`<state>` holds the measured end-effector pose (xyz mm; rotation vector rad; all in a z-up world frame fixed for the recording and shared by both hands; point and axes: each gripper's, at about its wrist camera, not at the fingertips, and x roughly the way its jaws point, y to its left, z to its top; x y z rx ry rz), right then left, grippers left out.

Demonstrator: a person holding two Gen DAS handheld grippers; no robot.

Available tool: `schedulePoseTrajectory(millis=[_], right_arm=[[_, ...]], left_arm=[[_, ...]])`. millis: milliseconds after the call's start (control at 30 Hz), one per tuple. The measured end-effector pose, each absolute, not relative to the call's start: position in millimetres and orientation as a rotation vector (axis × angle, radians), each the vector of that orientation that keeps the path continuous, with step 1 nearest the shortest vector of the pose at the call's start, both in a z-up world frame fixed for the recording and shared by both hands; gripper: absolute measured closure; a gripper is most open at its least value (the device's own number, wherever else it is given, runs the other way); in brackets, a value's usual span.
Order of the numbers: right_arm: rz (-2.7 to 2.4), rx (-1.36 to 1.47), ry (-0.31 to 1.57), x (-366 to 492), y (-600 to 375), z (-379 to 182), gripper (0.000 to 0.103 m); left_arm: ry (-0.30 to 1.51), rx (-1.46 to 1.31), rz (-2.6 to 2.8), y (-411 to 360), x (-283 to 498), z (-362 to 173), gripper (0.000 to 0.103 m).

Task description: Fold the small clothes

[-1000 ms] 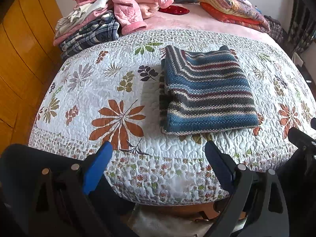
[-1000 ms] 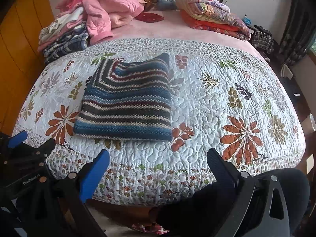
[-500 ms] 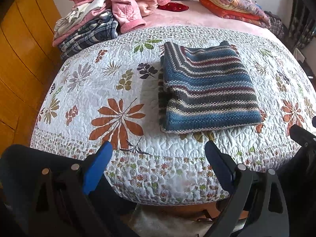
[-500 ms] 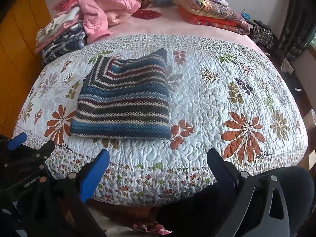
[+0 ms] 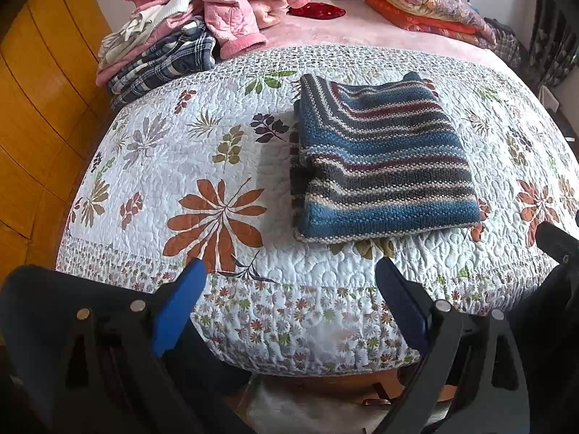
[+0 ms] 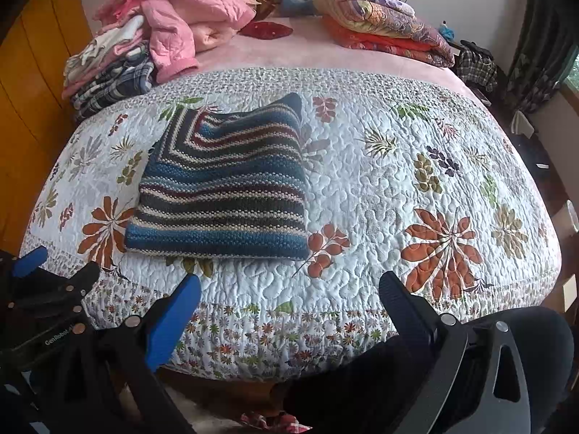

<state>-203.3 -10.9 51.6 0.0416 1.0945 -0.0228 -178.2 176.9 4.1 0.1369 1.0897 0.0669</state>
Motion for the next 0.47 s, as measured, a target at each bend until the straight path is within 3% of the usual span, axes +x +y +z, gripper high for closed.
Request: schedulePoseTrajectory(millis=[467], right_arm=[[-0.025,0.077,1.113,-203.2,-14.7,50.5,0.004]], left_arm=[[1.079,0.143,0.072,177.2,-178.0,6.4,0.009]])
